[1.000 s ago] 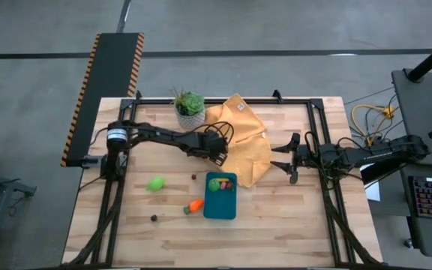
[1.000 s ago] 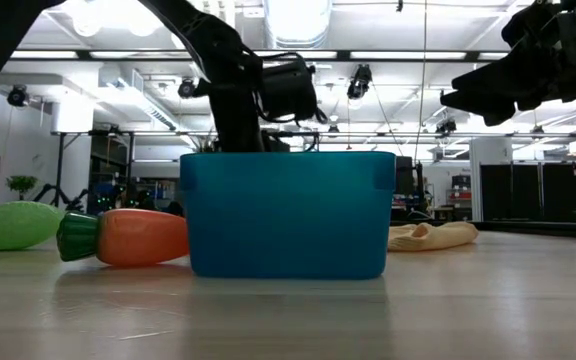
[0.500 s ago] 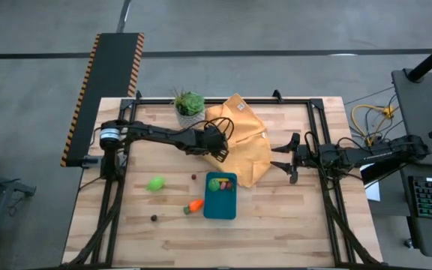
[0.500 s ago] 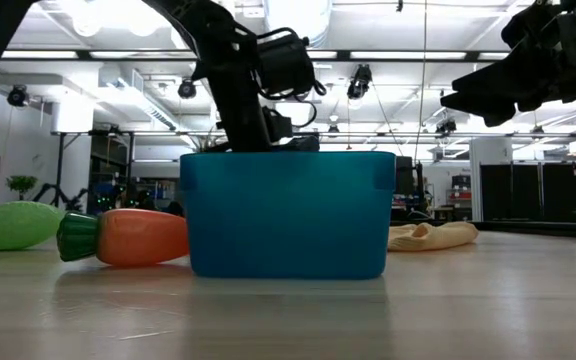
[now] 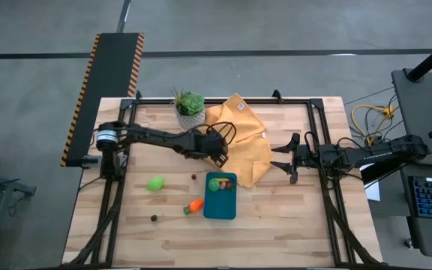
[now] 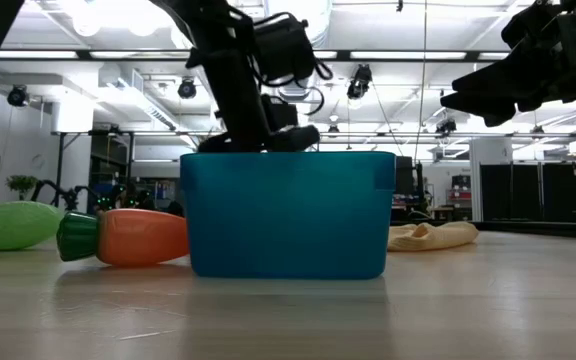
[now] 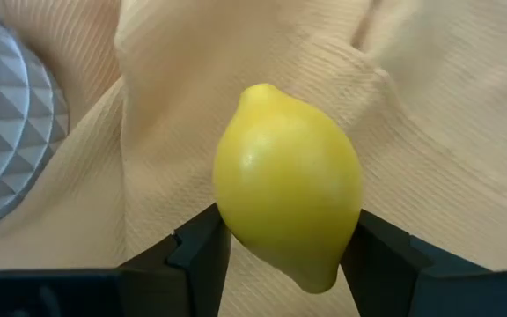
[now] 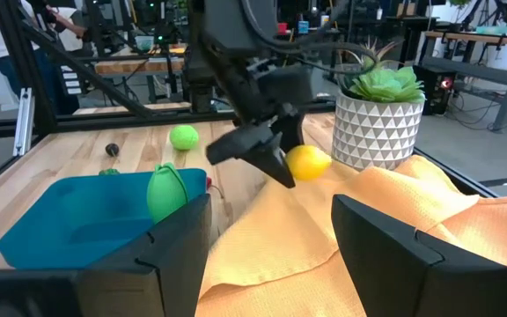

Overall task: Pick and placing Produce into tupperware
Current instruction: Put the lemon into the bin

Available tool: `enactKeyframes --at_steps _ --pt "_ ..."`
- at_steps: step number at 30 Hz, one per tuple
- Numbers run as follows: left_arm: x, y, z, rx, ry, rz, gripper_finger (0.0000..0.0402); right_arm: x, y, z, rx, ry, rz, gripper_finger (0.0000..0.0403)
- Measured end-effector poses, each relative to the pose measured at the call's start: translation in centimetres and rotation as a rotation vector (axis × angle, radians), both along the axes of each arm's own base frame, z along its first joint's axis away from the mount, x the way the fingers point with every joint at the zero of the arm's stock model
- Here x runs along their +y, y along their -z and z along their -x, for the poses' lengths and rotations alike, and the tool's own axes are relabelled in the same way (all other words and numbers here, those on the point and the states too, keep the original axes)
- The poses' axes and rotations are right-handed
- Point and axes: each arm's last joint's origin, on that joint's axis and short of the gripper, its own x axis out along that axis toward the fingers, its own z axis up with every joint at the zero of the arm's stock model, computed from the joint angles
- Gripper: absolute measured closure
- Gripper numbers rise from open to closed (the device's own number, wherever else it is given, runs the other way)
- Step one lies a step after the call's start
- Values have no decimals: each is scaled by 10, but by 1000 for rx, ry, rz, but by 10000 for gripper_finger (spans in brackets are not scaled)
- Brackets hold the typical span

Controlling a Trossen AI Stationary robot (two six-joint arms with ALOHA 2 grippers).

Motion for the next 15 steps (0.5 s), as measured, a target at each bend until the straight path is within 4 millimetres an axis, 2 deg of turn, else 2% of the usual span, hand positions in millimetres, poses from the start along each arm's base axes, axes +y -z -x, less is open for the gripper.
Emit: enactKeyframes --at_steps 8,15 --pt "-25 -19 3 -23 117 -47 226 0 0 0 0 0 0 175" --pt "-56 -39 8 -65 255 -71 226 0 0 0 0 0 0 175"
